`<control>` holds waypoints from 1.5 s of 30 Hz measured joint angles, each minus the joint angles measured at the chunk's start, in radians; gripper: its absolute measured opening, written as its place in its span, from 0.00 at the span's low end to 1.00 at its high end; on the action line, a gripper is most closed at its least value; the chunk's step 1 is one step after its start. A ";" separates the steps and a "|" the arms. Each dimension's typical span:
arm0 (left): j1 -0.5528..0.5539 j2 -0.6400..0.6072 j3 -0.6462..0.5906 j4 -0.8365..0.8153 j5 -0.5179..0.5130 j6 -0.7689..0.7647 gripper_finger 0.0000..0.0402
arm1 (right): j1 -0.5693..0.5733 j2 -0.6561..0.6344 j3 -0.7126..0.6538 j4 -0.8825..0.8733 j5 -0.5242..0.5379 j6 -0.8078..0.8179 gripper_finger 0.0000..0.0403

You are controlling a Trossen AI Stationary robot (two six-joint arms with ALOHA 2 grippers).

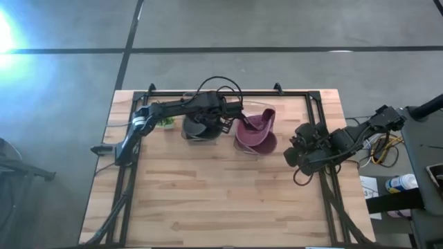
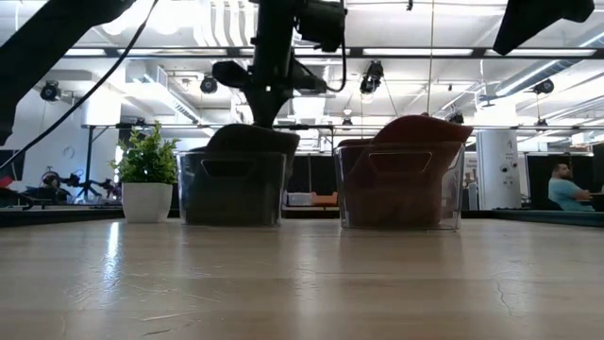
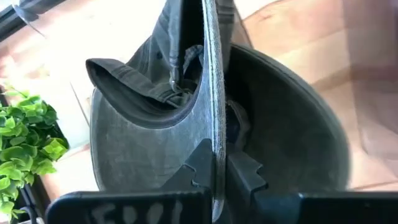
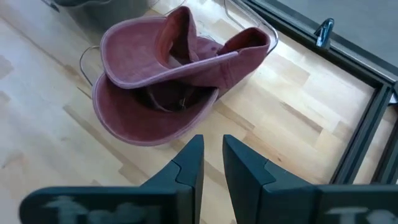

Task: Pick & Place hat
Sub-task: Put the black cap into the left transparent bin

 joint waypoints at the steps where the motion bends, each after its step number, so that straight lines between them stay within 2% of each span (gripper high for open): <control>1: 0.001 0.000 -0.005 0.000 0.001 0.000 0.06 | -0.001 -0.001 0.000 0.000 0.002 0.000 0.13; 8: -0.003 0.000 -0.013 0.013 -0.041 0.042 0.13 | -0.001 -0.001 0.000 0.000 0.008 -0.002 0.13; 16: -0.010 -0.010 0.009 0.001 -0.062 0.047 0.29 | -0.001 -0.001 -0.028 0.001 0.008 -0.019 0.13; 22: -0.020 -0.076 0.058 0.026 -0.112 0.064 0.30 | -0.001 -0.022 -0.066 0.030 -0.042 -0.036 0.13; 26: -0.020 -0.116 0.025 0.029 -0.128 0.181 0.30 | -0.006 -0.059 -0.097 0.110 -0.045 -0.065 0.13; 29: -0.017 -0.127 -0.016 0.061 -0.168 0.275 0.30 | -0.054 -0.092 -0.122 0.204 -0.049 -0.122 0.13; 32: 0.002 -0.127 -0.061 0.209 -0.169 0.407 0.30 | -0.141 -0.099 -0.141 0.337 -0.094 -0.224 0.13; 37: 0.053 -0.125 -0.153 0.494 -0.078 0.664 0.30 | -0.279 -0.057 -0.158 0.534 -0.198 -0.371 0.13; 45: 0.205 -0.123 -0.298 0.592 0.002 0.838 0.30 | -0.405 -0.035 -0.157 0.531 -0.203 -0.360 0.13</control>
